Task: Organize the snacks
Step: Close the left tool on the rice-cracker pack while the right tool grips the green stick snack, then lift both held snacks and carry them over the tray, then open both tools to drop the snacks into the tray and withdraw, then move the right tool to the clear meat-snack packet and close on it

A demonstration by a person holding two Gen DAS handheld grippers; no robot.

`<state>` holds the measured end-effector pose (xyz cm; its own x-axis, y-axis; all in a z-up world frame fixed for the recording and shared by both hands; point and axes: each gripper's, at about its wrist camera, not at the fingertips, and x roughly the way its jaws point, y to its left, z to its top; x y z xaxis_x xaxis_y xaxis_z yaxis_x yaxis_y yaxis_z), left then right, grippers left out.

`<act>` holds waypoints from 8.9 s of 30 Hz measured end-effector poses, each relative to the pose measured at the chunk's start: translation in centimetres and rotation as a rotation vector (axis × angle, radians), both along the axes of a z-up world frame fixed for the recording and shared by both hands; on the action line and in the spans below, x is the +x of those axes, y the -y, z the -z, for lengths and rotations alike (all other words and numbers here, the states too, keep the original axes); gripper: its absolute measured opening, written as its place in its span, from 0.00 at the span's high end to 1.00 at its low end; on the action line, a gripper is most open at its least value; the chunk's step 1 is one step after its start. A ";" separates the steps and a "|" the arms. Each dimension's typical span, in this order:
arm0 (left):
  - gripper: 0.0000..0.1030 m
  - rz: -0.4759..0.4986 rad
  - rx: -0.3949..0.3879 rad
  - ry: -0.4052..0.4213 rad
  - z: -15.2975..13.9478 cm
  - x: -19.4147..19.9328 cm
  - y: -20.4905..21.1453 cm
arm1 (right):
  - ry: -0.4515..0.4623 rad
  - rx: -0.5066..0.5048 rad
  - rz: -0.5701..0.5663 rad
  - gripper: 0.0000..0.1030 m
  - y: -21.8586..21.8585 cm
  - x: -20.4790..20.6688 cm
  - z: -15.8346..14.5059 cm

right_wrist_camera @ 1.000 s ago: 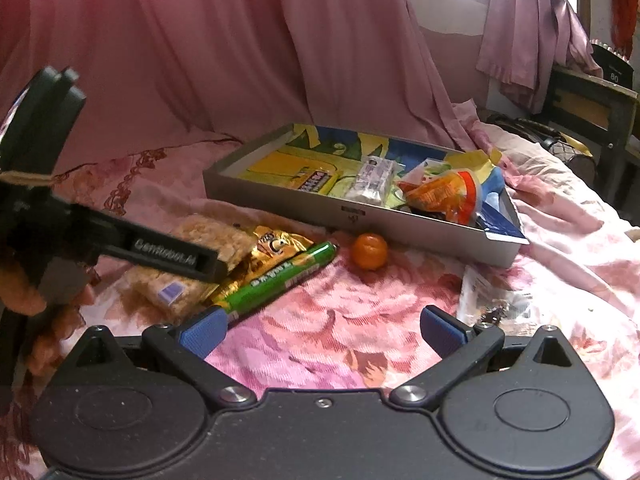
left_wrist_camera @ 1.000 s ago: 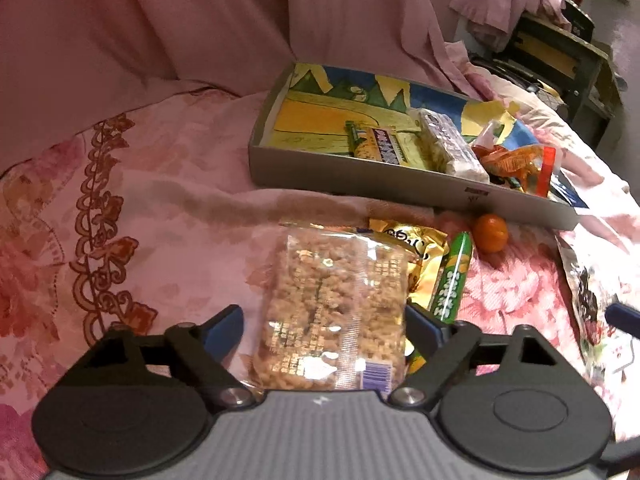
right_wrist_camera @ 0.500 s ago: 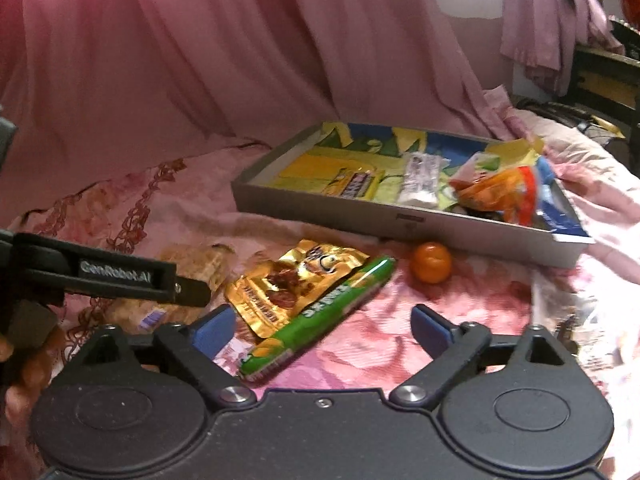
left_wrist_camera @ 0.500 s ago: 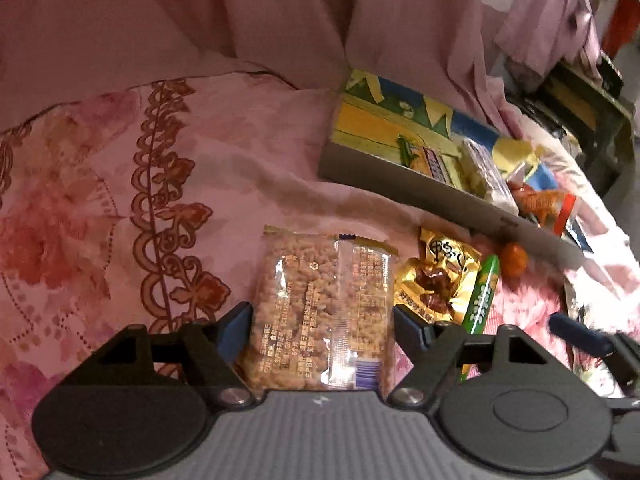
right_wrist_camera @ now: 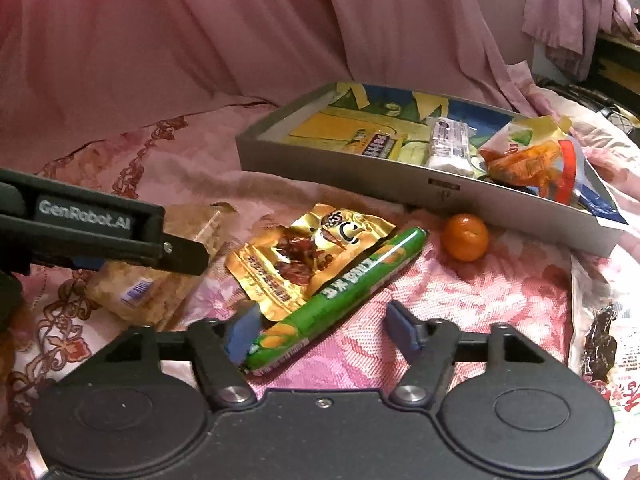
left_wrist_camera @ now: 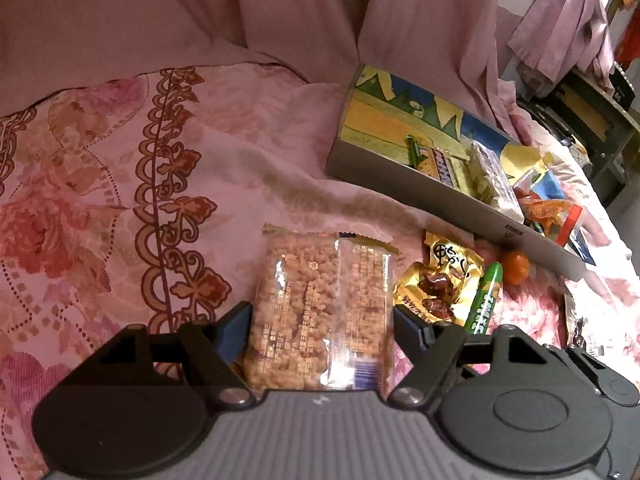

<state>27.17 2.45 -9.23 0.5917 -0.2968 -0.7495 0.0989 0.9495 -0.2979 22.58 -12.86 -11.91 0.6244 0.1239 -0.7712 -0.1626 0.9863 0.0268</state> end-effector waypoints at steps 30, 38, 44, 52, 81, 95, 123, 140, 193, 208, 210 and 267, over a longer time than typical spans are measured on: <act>0.09 0.101 0.031 -0.021 0.1 -4.2 3.8 | 0.014 -0.180 -0.094 0.60 1.2 -5.6 -1.0; 0.23 0.128 0.167 0.002 0.1 -4.7 5.0 | 0.060 -0.268 -0.124 0.54 0.5 -5.6 -0.4; 0.26 0.115 0.188 0.017 0.1 -5.1 5.4 | 0.050 -0.221 -0.128 0.72 0.4 -5.7 -0.3; 0.27 0.074 0.153 0.021 -0.1 -5.4 4.9 | 0.100 -0.321 -0.191 0.81 -0.8 -6.5 0.0; 0.27 -0.015 0.126 0.096 -5.2 -2.8 6.9 | 0.367 -0.521 -0.177 0.83 1.3 -5.3 -4.1; 0.26 -0.001 0.159 0.131 -7.3 5.9 11.6 | 0.449 -0.458 -0.075 0.82 8.7 5.2 -4.2; 0.26 -0.010 0.194 0.090 -3.5 12.3 18.6 | 0.255 -0.236 0.119 0.82 16.2 10.1 -3.0; 0.24 -0.054 0.175 0.063 -3.1 12.5 18.8 | 0.198 -0.137 0.174 0.77 17.3 10.7 -2.4; 0.01 -0.059 0.112 0.359 -8.0 -11.4 8.6 | 0.442 -0.006 0.371 0.01 12.6 -13.7 -12.3; 0.01 -0.062 0.164 0.289 -4.9 -13.1 7.0 | 0.309 -0.082 0.360 0.01 11.1 -14.1 -10.6; 0.01 -0.071 0.170 0.275 -4.7 -13.1 6.8 | 0.286 -0.087 0.359 0.01 11.1 -13.8 -10.3; 0.01 0.339 0.278 0.251 -0.1 -11.1 17.9 | -0.171 0.116 0.230 0.57 19.1 -0.9 -2.7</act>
<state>16.09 -15.46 -9.08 0.6688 -0.3124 -0.6747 0.4511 0.8918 0.0342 21.66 -32.00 -9.19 0.5088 0.0880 -0.8564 0.0812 0.9854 0.1495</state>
